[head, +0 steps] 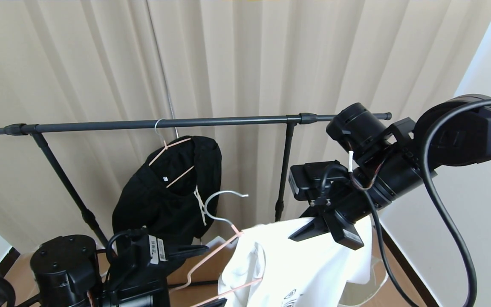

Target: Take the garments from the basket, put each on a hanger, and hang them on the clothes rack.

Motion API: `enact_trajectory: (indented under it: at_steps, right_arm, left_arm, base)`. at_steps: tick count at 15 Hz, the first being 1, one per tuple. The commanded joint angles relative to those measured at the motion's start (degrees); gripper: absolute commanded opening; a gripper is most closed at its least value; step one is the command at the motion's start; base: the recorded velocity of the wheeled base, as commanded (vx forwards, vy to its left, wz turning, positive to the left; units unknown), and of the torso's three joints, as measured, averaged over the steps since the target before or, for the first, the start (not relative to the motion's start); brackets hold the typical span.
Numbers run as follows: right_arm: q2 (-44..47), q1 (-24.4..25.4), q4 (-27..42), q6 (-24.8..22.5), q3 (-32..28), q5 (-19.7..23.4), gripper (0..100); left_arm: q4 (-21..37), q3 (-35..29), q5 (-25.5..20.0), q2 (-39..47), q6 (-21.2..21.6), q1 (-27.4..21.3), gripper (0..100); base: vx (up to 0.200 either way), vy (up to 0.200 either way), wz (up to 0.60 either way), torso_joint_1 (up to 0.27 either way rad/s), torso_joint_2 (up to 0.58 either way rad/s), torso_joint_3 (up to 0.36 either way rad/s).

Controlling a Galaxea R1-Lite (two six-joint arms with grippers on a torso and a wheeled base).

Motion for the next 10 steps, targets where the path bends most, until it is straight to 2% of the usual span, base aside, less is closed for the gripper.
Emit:
enact_trajectory:
  at_steps: [1, 3, 5, 6, 7, 8, 9, 10]
  right_arm:
    - [-0.55, 0.00, 0.02, -0.05, 0.29, 0.08, 0]
    - [-1.78, -0.09, 0.02, -0.13, 0.91, -1.42, 0]
    - [-3.01, -0.17, -0.50, 1.45, 0.73, -6.43, 0]
    - [-3.18, -0.17, -0.94, 2.77, 0.56, -7.31, 0]
    - [-3.45, 0.09, -5.07, 6.98, 0.91, -10.21, 0]
    - [-3.45, 0.35, -8.15, 10.32, 1.35, -12.93, 0]
    - [-3.62, 1.06, -10.43, 13.40, 2.23, -15.39, 0]
    - [-4.41, 2.20, -13.25, 16.92, 3.72, -17.94, 0]
  left_arm:
    - [0.02, 0.06, 0.04, 0.01, 0.01, 0.07, 100]
    - [0.02, -0.38, -0.75, -1.66, -0.87, 1.57, 100]
    - [0.02, -3.01, -3.04, -4.82, -9.92, 5.79, 100]
    - [0.02, -4.33, -2.95, -5.44, -12.64, 6.58, 100]
    - [0.02, -7.76, -2.95, -7.19, -17.04, 9.39, 100]
    - [3.00, -10.13, -2.86, -8.51, -17.13, 10.18, 100]
    - [9.68, -12.33, -2.42, -11.50, -17.13, 10.27, 100]
    - [22.43, -16.99, -1.02, -16.42, -17.13, 10.27, 100]
  base:
    - [0.000, 0.000, 0.00, 0.000, 0.00, 0.000]
    - [0.000, 0.000, 0.00, 0.000, 0.00, 0.000]
    - [0.000, 0.000, 0.00, 0.000, 0.00, 0.000]
    - [0.000, 0.000, 0.00, 0.000, 0.00, 0.000]
    - [0.000, 0.000, 0.00, 0.000, 0.00, 0.000]
    - [0.000, 0.000, 0.00, 0.000, 0.00, 0.000]
    - [0.000, 0.000, 0.00, 0.000, 0.00, 0.000]
    - [0.000, 0.000, 0.00, 0.000, 0.00, 0.000]
